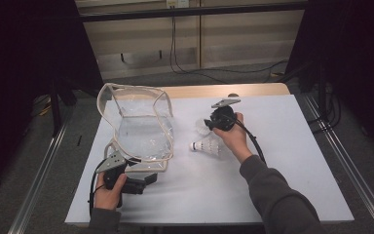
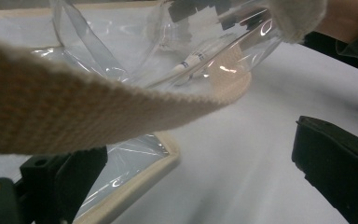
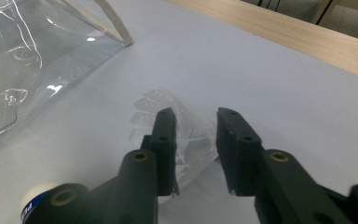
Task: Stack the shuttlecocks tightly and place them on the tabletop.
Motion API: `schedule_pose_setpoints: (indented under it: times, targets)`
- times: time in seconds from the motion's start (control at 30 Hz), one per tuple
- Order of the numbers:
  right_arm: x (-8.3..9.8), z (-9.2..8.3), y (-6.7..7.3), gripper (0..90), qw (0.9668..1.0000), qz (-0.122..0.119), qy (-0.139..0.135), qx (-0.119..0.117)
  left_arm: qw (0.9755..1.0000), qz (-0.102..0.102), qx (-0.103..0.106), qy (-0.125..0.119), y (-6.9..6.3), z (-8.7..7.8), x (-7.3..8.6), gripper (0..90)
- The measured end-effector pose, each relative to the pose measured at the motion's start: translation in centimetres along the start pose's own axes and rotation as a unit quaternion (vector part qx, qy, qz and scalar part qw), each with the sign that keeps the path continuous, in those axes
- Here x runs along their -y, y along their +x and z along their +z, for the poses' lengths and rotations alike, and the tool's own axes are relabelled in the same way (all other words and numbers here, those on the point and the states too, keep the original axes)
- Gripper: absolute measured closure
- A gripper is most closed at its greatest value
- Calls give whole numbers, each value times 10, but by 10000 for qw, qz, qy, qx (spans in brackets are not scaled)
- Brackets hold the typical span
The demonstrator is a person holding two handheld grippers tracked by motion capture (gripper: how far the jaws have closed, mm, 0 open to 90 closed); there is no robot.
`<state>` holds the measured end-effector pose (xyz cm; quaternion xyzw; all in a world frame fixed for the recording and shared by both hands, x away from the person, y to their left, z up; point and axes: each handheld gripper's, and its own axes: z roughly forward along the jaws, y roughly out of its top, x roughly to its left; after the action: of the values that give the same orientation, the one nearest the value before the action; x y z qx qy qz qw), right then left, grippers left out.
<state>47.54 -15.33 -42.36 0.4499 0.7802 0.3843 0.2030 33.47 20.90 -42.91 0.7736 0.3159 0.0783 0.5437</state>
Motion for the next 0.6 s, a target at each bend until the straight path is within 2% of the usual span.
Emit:
schedule_pose_setpoints:
  times: [0.17, 0.3, 0.6]
  targets:
    - [-1, -6, -3, 812, 9999, -97, -20, 49, 10000, 10, -11, 2, 0, -1, 0, 34]
    - [-1, -10, -8, 878, 9999, -74, -45, 57, 10000, 18, 13, -12, 0, -1, 0, 34]
    - [2, -14, -11, 900, 9999, -50, -73, 107, 10000, 17, -2, -27, 1, -2, 0, 34]
